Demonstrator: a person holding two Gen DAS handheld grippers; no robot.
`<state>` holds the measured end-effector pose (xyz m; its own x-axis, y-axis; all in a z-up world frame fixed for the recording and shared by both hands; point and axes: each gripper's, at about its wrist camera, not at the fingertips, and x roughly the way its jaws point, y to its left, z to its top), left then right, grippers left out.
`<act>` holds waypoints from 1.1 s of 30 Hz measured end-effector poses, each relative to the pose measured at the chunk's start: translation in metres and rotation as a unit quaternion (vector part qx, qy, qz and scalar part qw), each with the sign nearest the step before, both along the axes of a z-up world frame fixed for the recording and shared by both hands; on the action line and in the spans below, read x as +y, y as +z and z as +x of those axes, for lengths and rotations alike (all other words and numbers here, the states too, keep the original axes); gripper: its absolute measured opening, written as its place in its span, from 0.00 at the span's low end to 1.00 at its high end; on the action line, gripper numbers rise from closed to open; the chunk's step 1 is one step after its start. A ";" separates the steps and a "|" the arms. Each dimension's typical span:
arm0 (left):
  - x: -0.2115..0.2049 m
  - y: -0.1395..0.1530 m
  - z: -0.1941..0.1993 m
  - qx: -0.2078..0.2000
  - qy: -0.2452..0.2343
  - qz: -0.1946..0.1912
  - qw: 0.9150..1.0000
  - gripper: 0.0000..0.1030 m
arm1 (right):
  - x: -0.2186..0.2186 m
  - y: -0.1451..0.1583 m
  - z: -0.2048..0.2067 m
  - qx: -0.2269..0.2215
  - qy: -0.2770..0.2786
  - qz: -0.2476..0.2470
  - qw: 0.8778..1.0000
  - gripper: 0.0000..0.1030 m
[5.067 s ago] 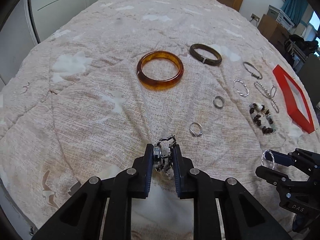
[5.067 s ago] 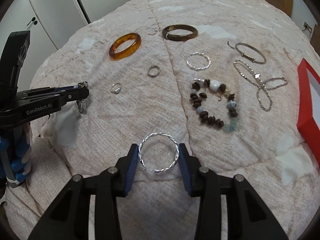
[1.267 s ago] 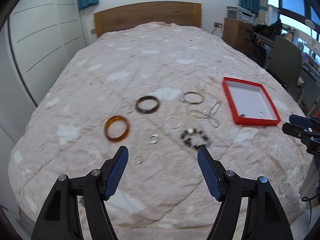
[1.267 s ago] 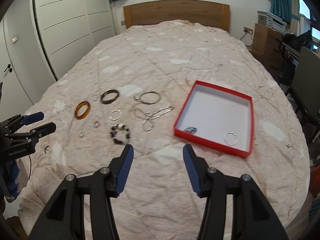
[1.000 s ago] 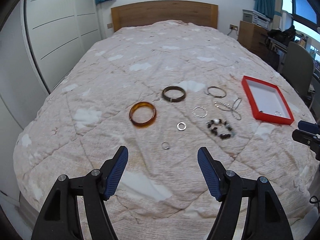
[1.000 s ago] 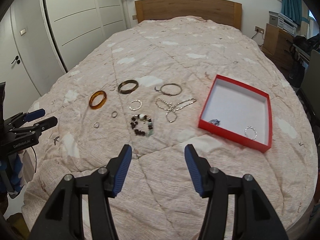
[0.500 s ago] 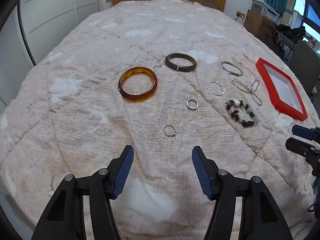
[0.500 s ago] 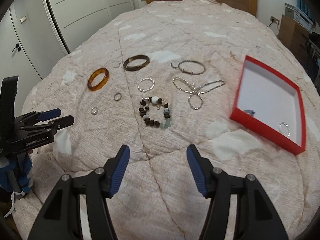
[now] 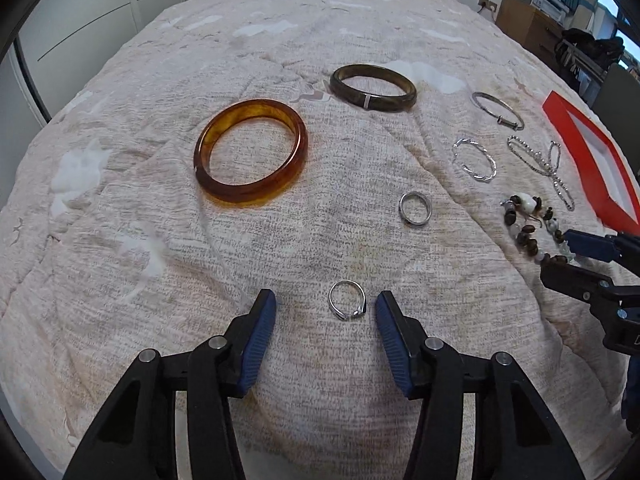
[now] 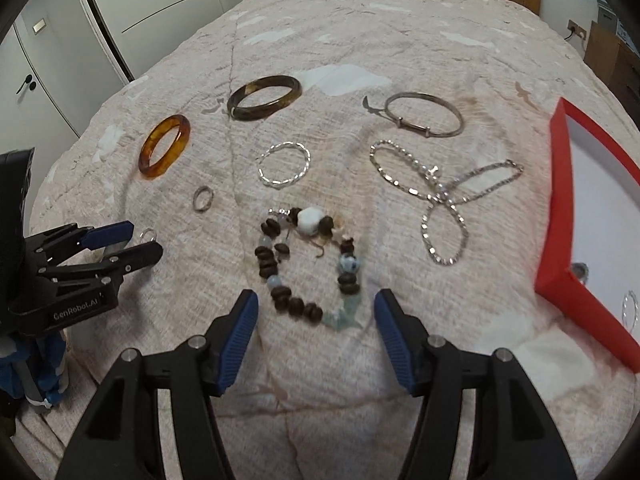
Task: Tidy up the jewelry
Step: 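Grasp the beaded bracelet with right tool while left tool grasps a small silver ring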
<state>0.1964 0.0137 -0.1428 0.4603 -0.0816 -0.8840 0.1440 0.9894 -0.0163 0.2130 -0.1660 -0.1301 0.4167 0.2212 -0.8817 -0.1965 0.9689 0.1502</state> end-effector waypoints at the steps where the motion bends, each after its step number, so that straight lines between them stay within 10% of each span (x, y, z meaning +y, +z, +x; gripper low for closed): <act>1: -0.001 -0.001 0.001 0.001 0.000 0.001 1.000 0.45 | 0.002 -0.002 0.004 0.001 0.002 -0.004 1.000 0.58; 9: -0.004 -0.006 0.005 0.001 -0.005 0.006 1.000 0.13 | 0.015 -0.010 0.023 0.004 0.023 -0.020 1.000 0.56; 11: -0.003 -0.004 0.007 -0.001 -0.004 -0.003 1.000 0.07 | 0.017 -0.011 0.023 0.004 0.030 -0.027 0.999 0.36; 14: 0.001 0.001 0.004 -0.007 -0.002 -0.011 1.000 0.06 | 0.018 -0.008 0.020 0.007 0.034 -0.029 0.999 0.18; 33: 0.005 0.055 -0.041 -0.043 -0.003 -0.048 0.998 0.06 | 0.012 0.055 -0.038 -0.029 0.047 -0.006 0.998 0.11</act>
